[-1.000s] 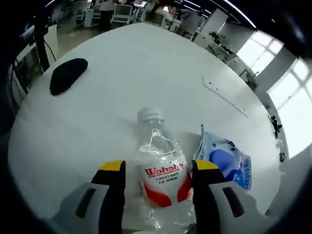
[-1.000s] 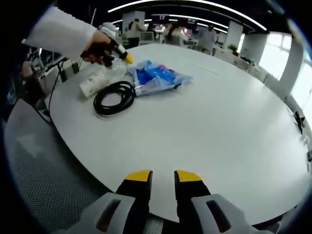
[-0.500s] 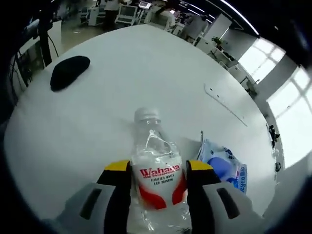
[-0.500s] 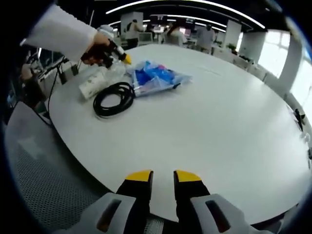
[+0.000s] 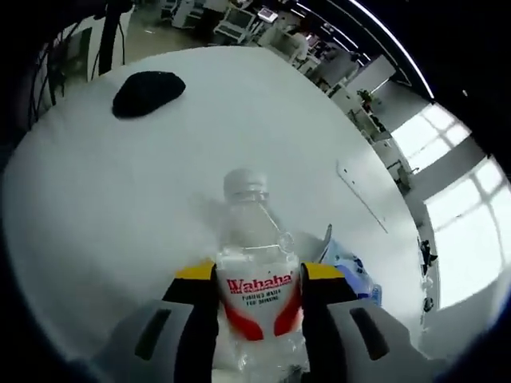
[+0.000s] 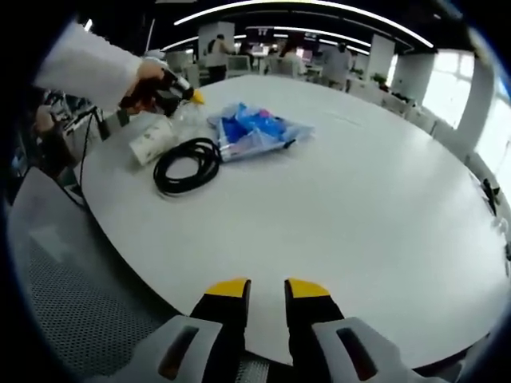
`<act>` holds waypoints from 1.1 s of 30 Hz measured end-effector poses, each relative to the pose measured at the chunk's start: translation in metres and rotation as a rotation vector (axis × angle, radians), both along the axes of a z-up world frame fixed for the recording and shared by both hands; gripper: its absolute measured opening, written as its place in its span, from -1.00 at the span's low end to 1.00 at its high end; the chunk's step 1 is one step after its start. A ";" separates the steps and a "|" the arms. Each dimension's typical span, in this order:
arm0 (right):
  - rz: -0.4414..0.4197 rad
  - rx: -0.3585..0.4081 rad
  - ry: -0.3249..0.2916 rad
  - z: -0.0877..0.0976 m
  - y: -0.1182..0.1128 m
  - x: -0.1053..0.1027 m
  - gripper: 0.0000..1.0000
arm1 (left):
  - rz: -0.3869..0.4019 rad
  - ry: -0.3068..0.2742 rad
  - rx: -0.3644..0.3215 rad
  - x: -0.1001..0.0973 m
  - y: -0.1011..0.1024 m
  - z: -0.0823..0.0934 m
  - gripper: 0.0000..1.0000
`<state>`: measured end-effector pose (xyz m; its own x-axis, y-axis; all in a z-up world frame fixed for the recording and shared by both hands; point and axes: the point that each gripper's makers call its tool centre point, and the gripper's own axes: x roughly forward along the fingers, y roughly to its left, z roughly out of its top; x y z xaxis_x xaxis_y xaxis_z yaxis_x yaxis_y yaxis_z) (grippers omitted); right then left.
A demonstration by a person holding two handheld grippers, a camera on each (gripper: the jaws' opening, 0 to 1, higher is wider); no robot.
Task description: Arrange the tabletop items into an orderly group along one side of the table until the central work area is clear of visible clutter.
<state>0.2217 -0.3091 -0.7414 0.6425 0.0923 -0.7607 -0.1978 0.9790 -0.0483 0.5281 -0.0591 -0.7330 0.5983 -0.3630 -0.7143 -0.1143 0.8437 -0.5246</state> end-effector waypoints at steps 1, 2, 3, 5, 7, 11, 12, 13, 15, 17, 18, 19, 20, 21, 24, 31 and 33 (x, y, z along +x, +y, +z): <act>0.001 0.000 -0.001 0.000 0.000 0.000 -0.70 | -0.013 -0.016 0.007 0.001 -0.002 0.004 -0.24; 0.002 0.000 -0.001 0.001 0.000 0.000 -0.70 | -0.024 -0.040 0.003 0.003 -0.002 0.010 -0.24; 0.002 0.000 -0.002 0.001 0.001 0.000 -0.70 | -0.024 -0.045 -0.001 0.002 -0.003 0.013 -0.25; 0.001 -0.001 -0.005 0.001 0.000 0.000 -0.70 | -0.035 -0.070 0.002 0.003 -0.003 0.022 -0.26; 0.003 -0.001 -0.007 0.001 0.000 0.001 -0.70 | -0.065 -0.103 0.014 0.004 -0.005 0.030 -0.27; 0.003 -0.001 -0.015 0.003 0.000 0.001 -0.69 | -0.133 -0.182 0.065 0.003 -0.008 0.048 -0.29; 0.003 -0.001 -0.016 0.003 0.001 0.001 -0.69 | -0.142 -0.195 0.070 0.003 -0.008 0.051 -0.29; 0.003 -0.001 -0.019 0.004 0.000 0.001 -0.69 | -0.149 -0.211 0.075 0.002 -0.009 0.056 -0.29; 0.001 -0.001 -0.022 0.004 0.000 0.001 -0.69 | -0.156 -0.235 0.084 0.002 -0.009 0.063 -0.29; 0.000 -0.001 -0.025 0.004 0.000 0.002 -0.69 | -0.159 -0.257 0.092 0.003 -0.008 0.070 -0.29; 0.000 -0.002 -0.025 0.005 0.000 0.002 -0.68 | -0.164 -0.267 0.097 0.003 -0.008 0.072 -0.29; 0.000 -0.002 -0.027 0.005 0.000 0.002 -0.68 | -0.175 -0.282 0.104 0.004 -0.008 0.075 -0.29; -0.001 -0.001 -0.029 0.005 0.000 0.002 -0.68 | -0.194 -0.302 0.117 0.005 -0.009 0.079 -0.29; -0.002 -0.001 -0.030 0.005 0.000 0.002 -0.68 | -0.218 -0.324 0.136 0.006 -0.009 0.083 -0.29; -0.004 -0.001 -0.033 0.006 -0.001 0.003 -0.68 | -0.252 -0.358 0.166 0.008 -0.009 0.090 -0.29; -0.005 -0.002 -0.036 0.007 -0.001 0.003 -0.68 | -0.362 -0.423 0.252 0.015 -0.004 0.104 -0.29; -0.005 -0.003 -0.035 0.006 -0.002 0.003 -0.68 | -0.385 -0.440 0.274 0.017 -0.002 0.107 -0.29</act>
